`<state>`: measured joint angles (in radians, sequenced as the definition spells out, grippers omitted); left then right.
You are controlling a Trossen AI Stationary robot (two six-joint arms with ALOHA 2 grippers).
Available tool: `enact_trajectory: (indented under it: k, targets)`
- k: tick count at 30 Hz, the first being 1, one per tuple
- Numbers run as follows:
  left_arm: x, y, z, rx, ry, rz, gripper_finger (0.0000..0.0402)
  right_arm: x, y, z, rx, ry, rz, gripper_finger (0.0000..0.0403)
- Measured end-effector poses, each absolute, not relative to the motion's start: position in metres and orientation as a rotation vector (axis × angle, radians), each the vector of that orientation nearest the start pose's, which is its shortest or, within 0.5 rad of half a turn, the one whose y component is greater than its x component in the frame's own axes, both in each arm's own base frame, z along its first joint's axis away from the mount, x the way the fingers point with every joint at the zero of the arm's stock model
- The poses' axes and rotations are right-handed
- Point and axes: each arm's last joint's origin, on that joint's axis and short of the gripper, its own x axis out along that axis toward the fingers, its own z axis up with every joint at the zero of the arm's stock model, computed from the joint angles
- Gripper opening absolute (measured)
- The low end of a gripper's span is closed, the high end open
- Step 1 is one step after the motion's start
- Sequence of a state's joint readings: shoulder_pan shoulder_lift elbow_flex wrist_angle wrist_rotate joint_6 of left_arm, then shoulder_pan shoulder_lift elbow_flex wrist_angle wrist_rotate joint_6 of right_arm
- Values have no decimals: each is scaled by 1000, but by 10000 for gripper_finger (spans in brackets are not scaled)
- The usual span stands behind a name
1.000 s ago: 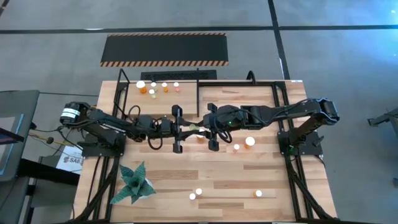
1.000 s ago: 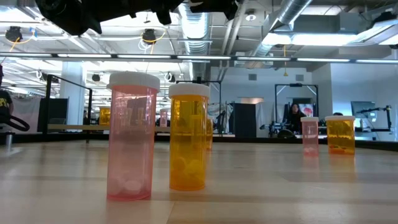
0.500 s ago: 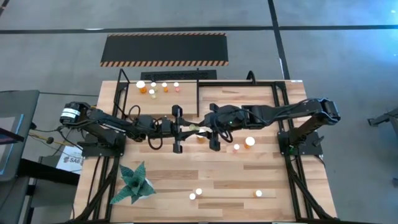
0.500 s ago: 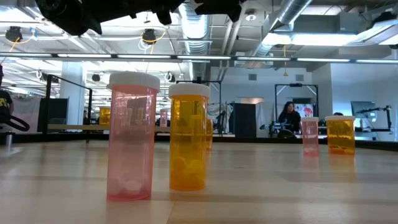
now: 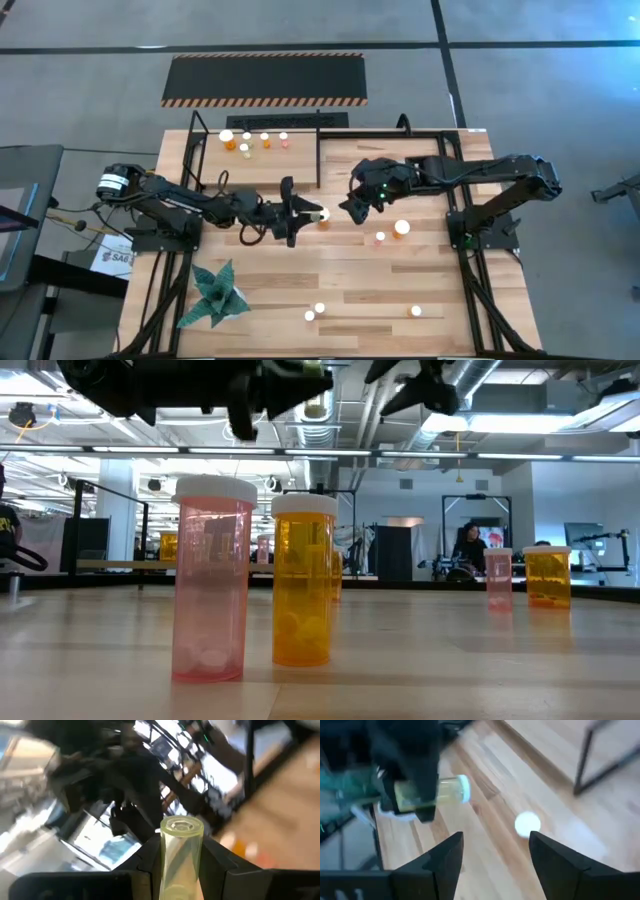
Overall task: Pick and place medicine bottles onto shelf by color
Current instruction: Move the yellow pill bottle to the middle of the table
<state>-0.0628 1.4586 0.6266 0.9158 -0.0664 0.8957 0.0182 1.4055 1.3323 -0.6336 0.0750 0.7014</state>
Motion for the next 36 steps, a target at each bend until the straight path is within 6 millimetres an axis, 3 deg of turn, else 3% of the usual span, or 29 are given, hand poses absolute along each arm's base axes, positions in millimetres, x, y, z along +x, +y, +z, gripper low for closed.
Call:
enact_trajectory:
  k: [9,15,21,27,36]
  targets:
    - [296,-13,221,1437,131,83,76,317,9,323,1019,776,-248,245]
    - [294,-9,215,1841,321,89,76,336,13,306,1107,867,-115,245]
    - [291,-5,202,2219,609,-31,76,336,8,308,1117,880,-49,245]
    - [290,-11,202,2331,581,-86,75,327,-21,321,976,756,-99,245]
    - [293,-24,219,2373,430,79,75,331,-56,331,764,582,-68,245]
